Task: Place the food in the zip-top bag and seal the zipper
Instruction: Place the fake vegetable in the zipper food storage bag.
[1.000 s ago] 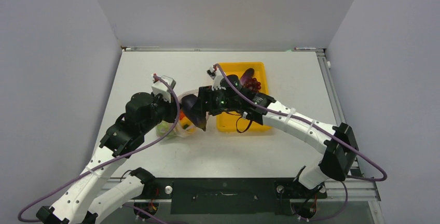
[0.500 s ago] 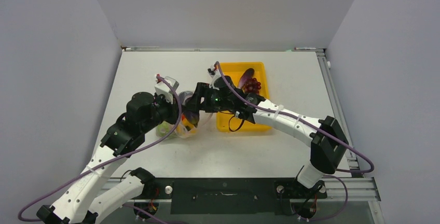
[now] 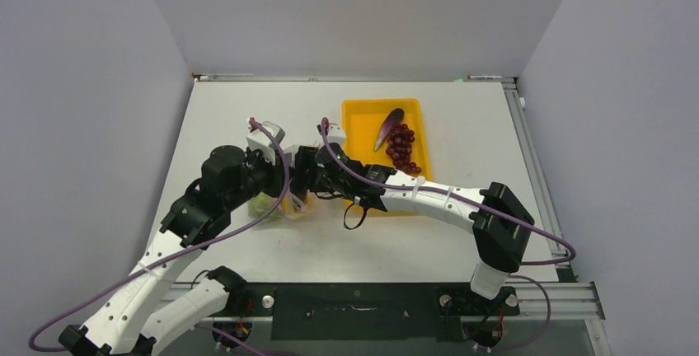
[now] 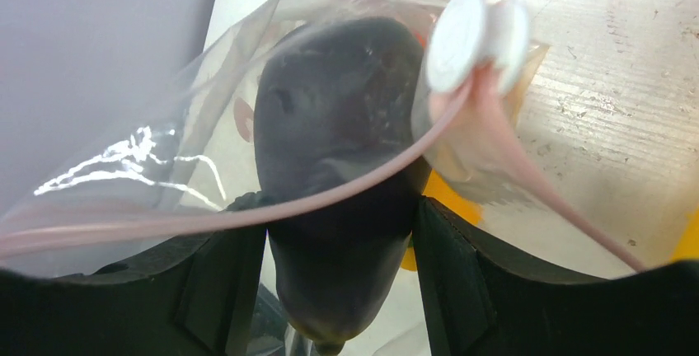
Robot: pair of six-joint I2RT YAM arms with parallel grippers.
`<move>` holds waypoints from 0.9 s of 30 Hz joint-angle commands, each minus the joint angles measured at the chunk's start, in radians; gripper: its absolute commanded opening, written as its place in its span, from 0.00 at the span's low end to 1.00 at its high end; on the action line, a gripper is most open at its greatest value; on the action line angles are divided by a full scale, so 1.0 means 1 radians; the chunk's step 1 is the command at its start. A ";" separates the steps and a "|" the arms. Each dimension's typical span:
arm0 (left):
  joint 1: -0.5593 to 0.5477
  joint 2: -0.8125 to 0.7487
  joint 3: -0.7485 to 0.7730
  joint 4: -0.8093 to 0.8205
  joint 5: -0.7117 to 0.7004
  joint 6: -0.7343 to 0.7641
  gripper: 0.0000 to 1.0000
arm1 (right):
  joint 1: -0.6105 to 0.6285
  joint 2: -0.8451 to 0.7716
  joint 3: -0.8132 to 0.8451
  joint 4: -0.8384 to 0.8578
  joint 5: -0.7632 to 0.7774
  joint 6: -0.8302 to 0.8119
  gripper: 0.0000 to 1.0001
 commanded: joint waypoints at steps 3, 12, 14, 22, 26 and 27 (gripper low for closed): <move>-0.004 -0.010 0.002 0.076 0.022 -0.011 0.00 | 0.056 0.063 0.011 0.127 0.107 0.019 0.05; -0.004 -0.019 0.001 0.076 0.004 -0.011 0.00 | 0.071 0.097 -0.001 0.183 0.056 -0.032 0.15; -0.004 -0.024 -0.001 0.075 -0.004 -0.011 0.00 | 0.071 0.071 -0.017 0.183 0.078 -0.048 0.26; -0.004 -0.024 -0.002 0.075 -0.026 -0.011 0.00 | 0.071 -0.027 -0.035 0.156 0.110 -0.120 0.61; -0.004 -0.022 -0.003 0.073 -0.035 -0.011 0.00 | 0.071 -0.060 -0.032 0.136 0.112 -0.142 0.74; -0.004 -0.021 -0.003 0.072 -0.036 -0.010 0.00 | 0.071 -0.067 -0.031 0.130 0.114 -0.148 0.77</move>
